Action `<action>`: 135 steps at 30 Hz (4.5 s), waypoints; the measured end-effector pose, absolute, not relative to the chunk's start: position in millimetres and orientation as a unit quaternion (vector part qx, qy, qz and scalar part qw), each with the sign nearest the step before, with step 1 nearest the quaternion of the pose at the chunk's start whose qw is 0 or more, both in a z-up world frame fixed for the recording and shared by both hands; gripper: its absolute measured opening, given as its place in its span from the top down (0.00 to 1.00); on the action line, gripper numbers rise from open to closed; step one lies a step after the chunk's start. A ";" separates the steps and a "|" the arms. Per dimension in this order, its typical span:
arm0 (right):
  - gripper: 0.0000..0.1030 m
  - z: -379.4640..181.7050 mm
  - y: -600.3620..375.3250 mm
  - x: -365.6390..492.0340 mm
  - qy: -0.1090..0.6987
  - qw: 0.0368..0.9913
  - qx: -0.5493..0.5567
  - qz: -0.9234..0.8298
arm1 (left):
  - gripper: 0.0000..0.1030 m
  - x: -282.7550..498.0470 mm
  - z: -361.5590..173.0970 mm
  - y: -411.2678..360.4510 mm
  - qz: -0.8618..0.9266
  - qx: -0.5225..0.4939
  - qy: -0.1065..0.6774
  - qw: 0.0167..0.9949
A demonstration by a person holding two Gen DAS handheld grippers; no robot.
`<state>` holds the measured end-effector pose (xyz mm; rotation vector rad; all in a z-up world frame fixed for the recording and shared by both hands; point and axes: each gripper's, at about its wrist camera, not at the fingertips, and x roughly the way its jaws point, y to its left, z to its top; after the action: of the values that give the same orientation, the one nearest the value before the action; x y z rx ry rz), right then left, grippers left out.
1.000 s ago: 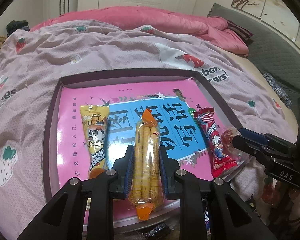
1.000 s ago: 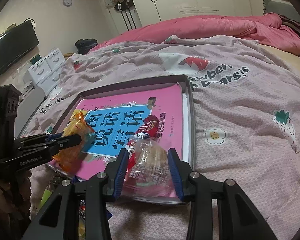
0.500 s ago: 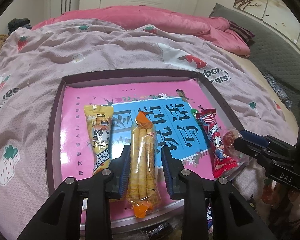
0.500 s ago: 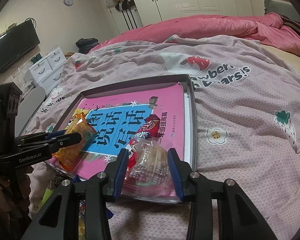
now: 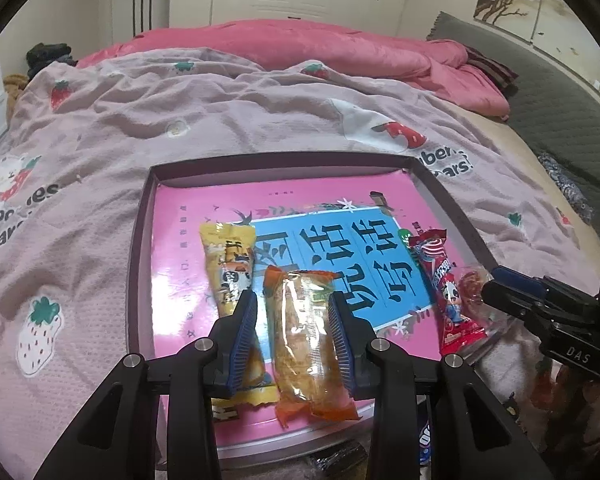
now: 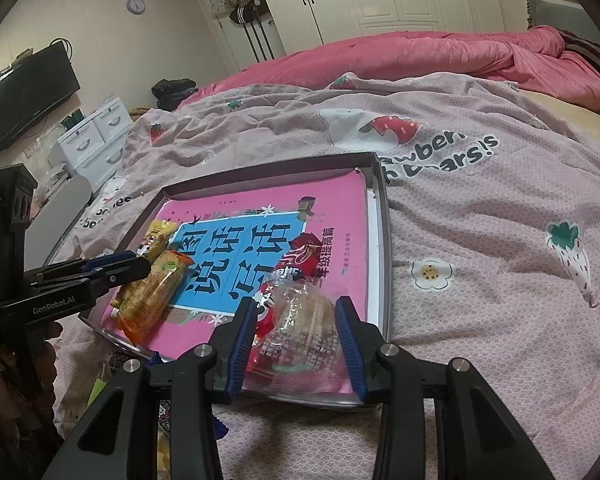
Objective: Organize snacks
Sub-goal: 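Lower the wafer-roll pack onto the workbook while the right tool lowers the clear candy bag, then open both tools and release the snacks onto the workbook, then withdraw both open tools from the tray toward the remaining snack pile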
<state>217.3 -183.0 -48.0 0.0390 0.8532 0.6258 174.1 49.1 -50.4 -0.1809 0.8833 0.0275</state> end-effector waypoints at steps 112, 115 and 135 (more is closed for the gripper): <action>0.29 -13.8 -212.3 130.2 0.415 0.871 0.011 0.263 | 0.37 69.8 -48.7 12.4 -0.047 -0.077 0.512 0.854; 0.29 -21.9 -215.7 129.9 0.441 0.860 0.022 0.255 | 0.37 69.9 -51.2 10.7 -0.047 -0.078 0.516 0.852; 0.50 -65.1 -205.4 118.6 0.538 0.808 -0.001 0.240 | 0.37 72.9 -65.7 7.4 -0.044 -0.102 0.529 0.841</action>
<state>118.6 -205.4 -65.1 -0.0031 1.1495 0.5123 72.9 7.4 -65.7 -0.2158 1.1179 -0.0921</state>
